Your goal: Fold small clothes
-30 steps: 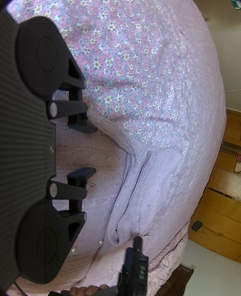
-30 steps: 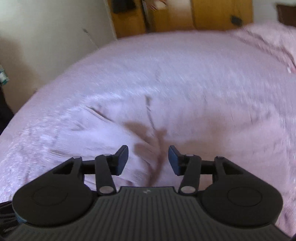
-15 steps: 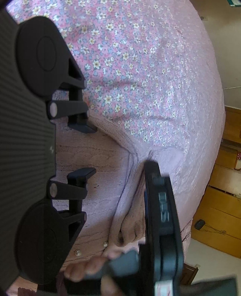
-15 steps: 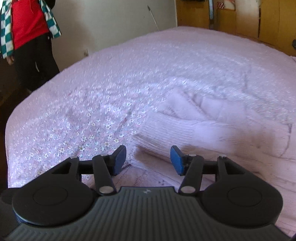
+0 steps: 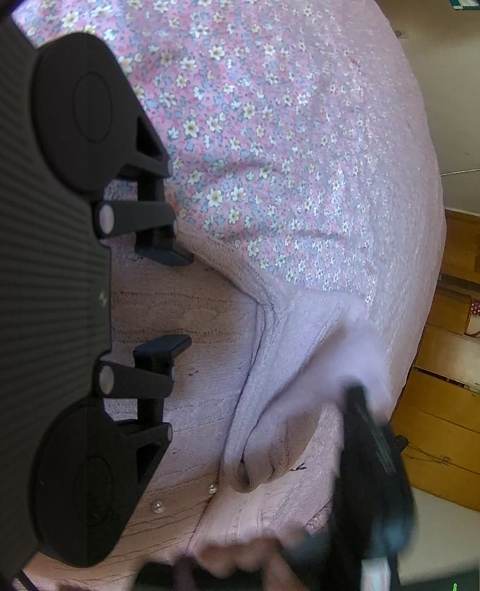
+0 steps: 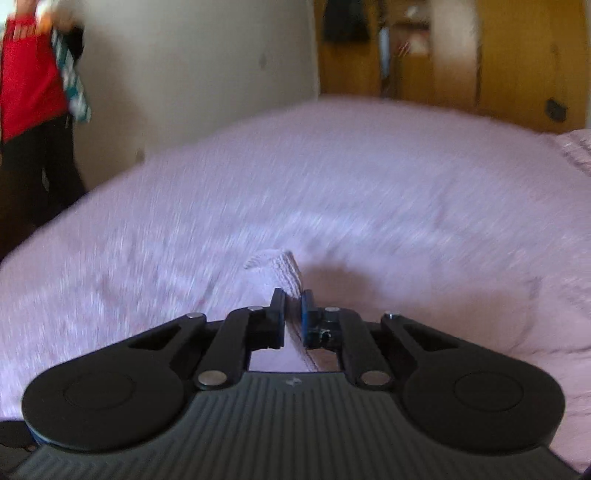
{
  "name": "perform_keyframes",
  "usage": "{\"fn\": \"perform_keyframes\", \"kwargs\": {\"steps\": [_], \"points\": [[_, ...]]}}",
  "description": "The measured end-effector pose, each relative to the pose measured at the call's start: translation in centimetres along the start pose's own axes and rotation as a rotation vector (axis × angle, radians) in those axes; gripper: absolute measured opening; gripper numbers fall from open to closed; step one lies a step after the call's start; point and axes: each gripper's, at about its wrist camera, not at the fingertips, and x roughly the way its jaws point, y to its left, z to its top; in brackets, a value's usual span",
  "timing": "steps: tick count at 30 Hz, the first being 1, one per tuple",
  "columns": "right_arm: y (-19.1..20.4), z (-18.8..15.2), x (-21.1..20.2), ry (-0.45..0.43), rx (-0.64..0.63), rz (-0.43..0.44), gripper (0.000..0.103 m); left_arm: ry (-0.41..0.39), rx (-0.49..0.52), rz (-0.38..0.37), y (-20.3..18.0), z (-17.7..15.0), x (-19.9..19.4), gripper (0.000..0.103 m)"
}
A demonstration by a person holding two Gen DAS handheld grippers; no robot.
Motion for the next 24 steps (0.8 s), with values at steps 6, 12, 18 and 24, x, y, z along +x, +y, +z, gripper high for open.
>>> {"fn": "perform_keyframes", "kwargs": {"steps": [6, 12, 18, 24], "points": [[-6.2, 1.7, -6.6, -0.107, 0.031, -0.12, 0.008, 0.015, 0.01, 0.014, -0.2, 0.4, 0.2, 0.043], [-12.4, -0.5, -11.0, -0.115, 0.108, -0.251, 0.008, 0.032, 0.01, 0.03, -0.4, 0.9, 0.6, 0.043], [-17.3, -5.5, -12.4, -0.068, 0.189, -0.373, 0.008, 0.051, 0.064, 0.068, -1.2, 1.0, 0.9, 0.043], [-21.2, -11.3, -10.7, 0.017, 0.315, -0.4, 0.009, 0.053, 0.088, 0.09, -1.6, 0.9, 1.1, 0.043]]}}
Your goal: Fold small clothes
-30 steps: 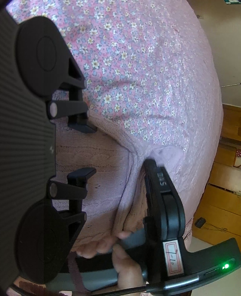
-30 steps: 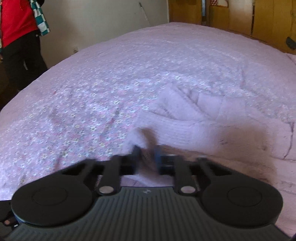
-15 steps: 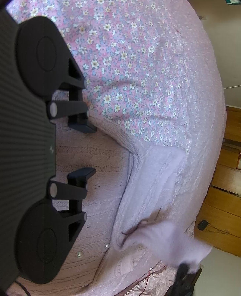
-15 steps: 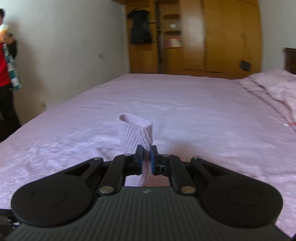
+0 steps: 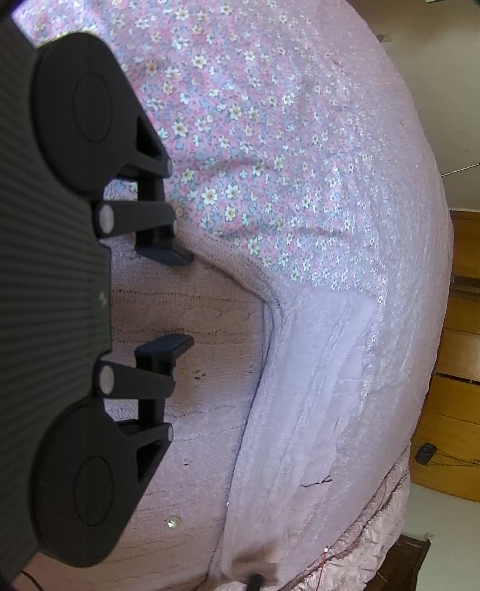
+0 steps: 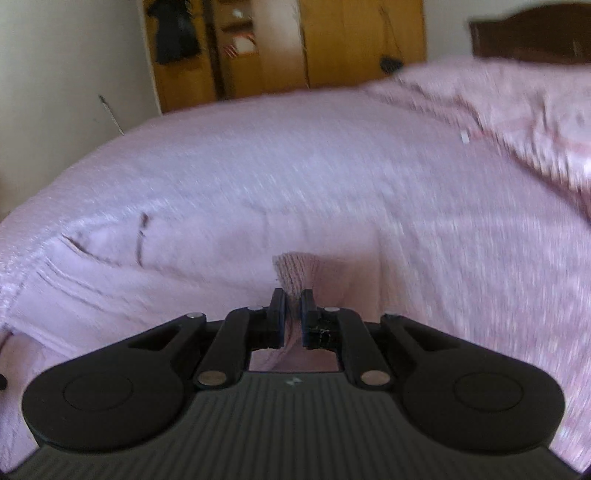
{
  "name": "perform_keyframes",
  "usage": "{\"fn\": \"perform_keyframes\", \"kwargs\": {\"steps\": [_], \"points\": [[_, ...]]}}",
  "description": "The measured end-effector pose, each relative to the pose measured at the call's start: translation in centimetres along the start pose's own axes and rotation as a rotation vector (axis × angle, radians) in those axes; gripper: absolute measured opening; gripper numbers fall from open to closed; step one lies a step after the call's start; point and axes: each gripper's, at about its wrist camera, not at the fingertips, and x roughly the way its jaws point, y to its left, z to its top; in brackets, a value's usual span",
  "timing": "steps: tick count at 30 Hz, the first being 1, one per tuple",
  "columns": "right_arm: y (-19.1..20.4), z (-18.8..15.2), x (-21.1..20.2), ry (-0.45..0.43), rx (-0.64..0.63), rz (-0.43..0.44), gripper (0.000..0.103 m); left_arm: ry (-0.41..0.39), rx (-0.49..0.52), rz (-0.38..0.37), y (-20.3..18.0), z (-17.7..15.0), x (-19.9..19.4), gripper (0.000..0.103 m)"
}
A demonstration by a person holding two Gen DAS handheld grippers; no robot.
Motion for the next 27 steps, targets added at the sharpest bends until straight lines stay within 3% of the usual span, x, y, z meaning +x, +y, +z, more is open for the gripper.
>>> {"fn": "perform_keyframes", "kwargs": {"steps": [3, 7, 10, 12, 13, 23, 27], "points": [[-1.6, -1.7, 1.4, 0.039, 0.08, -0.023, 0.012, 0.0, 0.016, 0.009, -0.2, -0.1, -0.1, 0.043], [-3.4, -3.1, 0.5, 0.023, 0.206, 0.037, 0.02, 0.001, 0.006, 0.016, -0.3, 0.1, -0.3, 0.043], [-4.6, -3.3, -1.5, 0.031, 0.355, 0.125, 0.043, -0.003, -0.011, 0.011, -0.3, -0.1, -1.2, 0.044], [-4.9, -3.5, -3.1, 0.03, 0.421, 0.201, 0.064, -0.01, -0.006, 0.011, -0.5, -0.3, -2.0, 0.044], [-5.0, -3.7, -3.9, 0.026, 0.431, 0.225, 0.066, -0.011, -0.001, 0.012, -0.6, -0.4, -2.3, 0.044], [-0.8, -7.2, -11.9, 0.071, 0.244, 0.295, 0.082, -0.005, 0.133, -0.019, -2.4, -2.2, -6.5, 0.044], [2.0, -9.7, -15.0, 0.075, 0.109, 0.259, 0.086, 0.014, 0.161, -0.071, -2.6, -3.9, -8.2, 0.044]]}}
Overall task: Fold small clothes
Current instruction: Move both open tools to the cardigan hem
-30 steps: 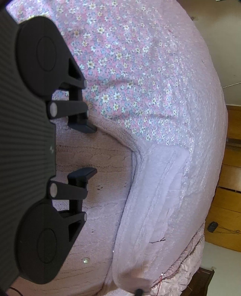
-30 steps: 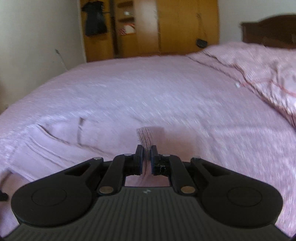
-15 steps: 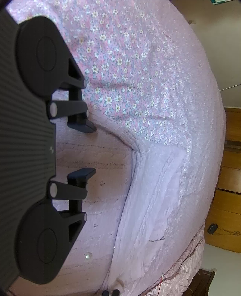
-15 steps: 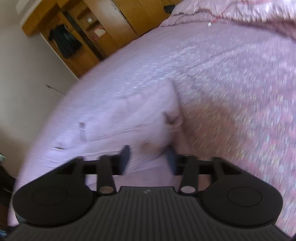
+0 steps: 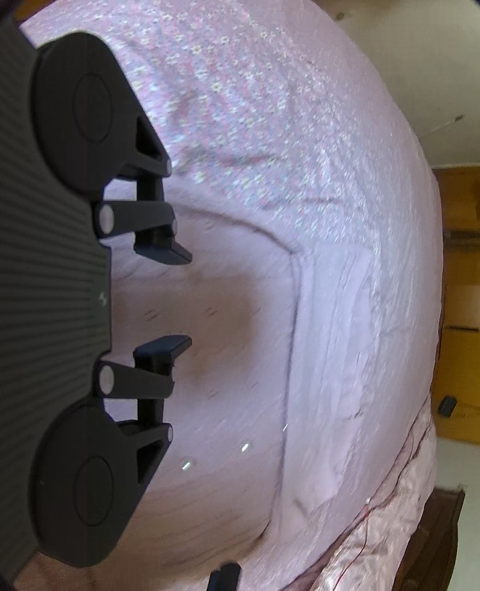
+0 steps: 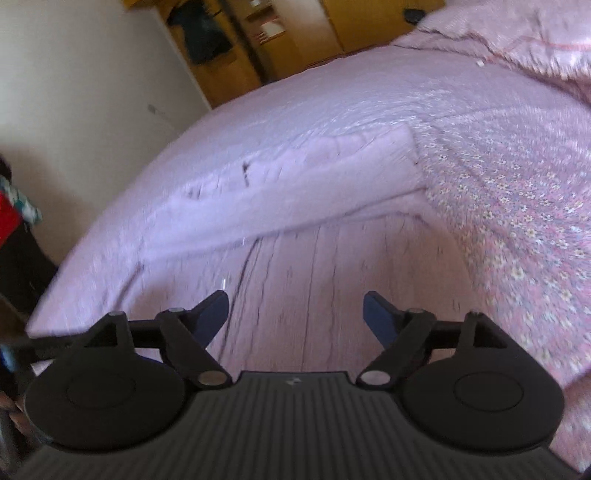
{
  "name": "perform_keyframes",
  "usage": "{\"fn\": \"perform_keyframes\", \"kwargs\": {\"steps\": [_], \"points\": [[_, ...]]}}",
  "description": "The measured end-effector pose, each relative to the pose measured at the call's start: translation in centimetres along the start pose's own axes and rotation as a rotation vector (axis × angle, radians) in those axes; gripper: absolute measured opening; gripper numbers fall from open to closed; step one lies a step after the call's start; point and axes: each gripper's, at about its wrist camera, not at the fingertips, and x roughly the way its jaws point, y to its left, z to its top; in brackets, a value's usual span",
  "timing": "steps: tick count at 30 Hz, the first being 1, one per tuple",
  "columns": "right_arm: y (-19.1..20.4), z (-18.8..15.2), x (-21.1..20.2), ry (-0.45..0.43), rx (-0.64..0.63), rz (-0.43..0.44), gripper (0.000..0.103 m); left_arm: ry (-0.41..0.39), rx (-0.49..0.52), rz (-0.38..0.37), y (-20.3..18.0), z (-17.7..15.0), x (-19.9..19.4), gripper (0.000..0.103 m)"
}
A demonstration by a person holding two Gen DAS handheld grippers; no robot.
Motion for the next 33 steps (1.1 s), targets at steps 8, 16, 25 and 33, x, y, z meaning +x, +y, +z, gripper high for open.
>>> {"fn": "perform_keyframes", "kwargs": {"steps": [8, 16, 25, 33], "points": [[6.3, -6.0, -2.0, 0.046, -0.377, -0.077, 0.09, -0.001, 0.02, -0.034, -0.9, -3.5, -2.3, 0.06], [7.9, -10.2, -0.8, 0.146, -0.6, -0.166, 0.095, 0.008, 0.049, -0.065, -1.1, -5.6, -3.4, 0.07], [7.4, -12.3, 2.7, 0.271, -0.674, -0.254, 0.095, 0.041, 0.107, -0.095, -2.5, -6.9, -2.8, 0.071], [7.0, -10.6, 2.8, 0.128, -0.617, -0.345, 0.095, 0.086, 0.175, -0.144, -3.9, -7.8, -1.9, 0.072]]}}
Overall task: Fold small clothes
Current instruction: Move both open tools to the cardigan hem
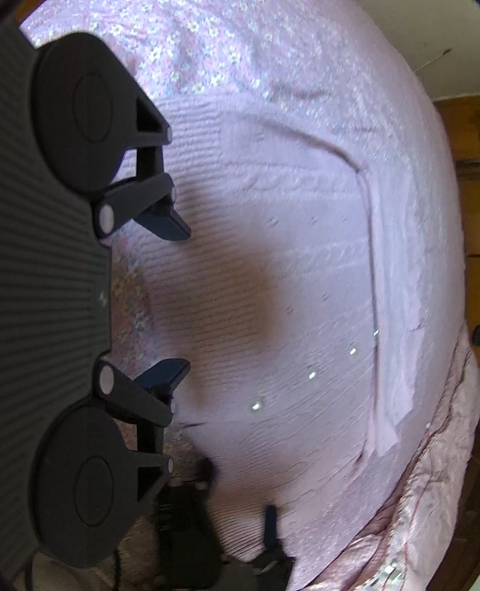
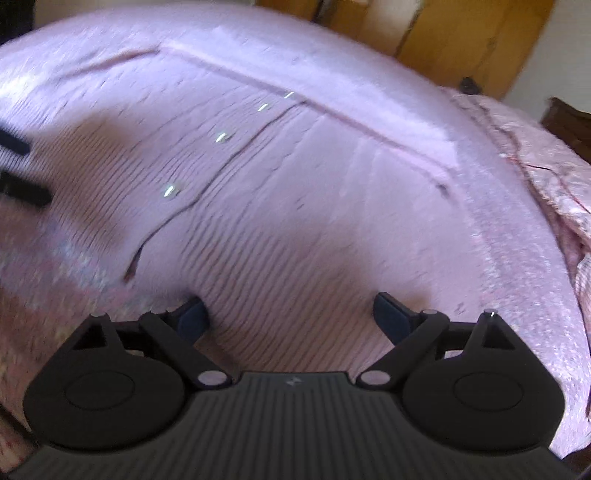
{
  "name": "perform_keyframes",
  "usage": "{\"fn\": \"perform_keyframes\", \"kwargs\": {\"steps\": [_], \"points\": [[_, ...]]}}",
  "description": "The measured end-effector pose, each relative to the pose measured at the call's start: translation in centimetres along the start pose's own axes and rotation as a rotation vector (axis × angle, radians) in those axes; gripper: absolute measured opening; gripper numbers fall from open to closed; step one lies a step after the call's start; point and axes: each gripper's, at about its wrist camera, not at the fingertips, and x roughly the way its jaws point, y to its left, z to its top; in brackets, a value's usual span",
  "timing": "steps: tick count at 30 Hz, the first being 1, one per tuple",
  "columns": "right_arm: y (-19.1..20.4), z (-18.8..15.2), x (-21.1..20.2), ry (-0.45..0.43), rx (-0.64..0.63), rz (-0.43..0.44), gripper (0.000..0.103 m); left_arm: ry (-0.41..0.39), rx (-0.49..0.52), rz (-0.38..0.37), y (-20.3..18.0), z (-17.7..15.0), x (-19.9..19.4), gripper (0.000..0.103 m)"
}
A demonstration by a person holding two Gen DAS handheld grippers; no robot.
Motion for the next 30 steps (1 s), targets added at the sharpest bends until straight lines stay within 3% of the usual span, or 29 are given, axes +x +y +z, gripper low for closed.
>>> {"fn": "perform_keyframes", "kwargs": {"steps": [5, 11, 15, 19, 23, 26, 30], "points": [[-0.9, 0.6, -1.2, -0.093, 0.08, -0.04, 0.094, 0.029, 0.053, -0.043, -0.8, -0.6, 0.6, 0.072], [-1.9, 1.4, -2.0, -0.157, 0.172, -0.056, 0.094, 0.052, 0.157, -0.002, -2.1, -1.1, 1.8, 0.072], [-2.0, 1.5, -1.4, -0.138, 0.16, -0.019, 0.094, 0.048, 0.222, 0.033, -2.8, -1.4, 2.3, 0.072], [-0.7, 0.9, -0.8, -0.063, 0.086, 0.06, 0.095, 0.017, 0.298, 0.093, -3.6, -1.5, 2.8, 0.072], [0.4, 0.2, 0.1, 0.017, 0.019, 0.124, 0.095, -0.023, 0.309, 0.138, -3.6, -1.3, 3.1, 0.074], [1.2, 0.0, 0.6, 0.038, -0.004, 0.114, 0.095, -0.052, 0.307, 0.184, -3.5, -0.9, 3.3, 0.075], [1.7, 0.2, 0.7, -0.017, -0.024, 0.07, 0.095, -0.077, 0.274, 0.2, -3.2, -0.3, 3.2, 0.075]]}}
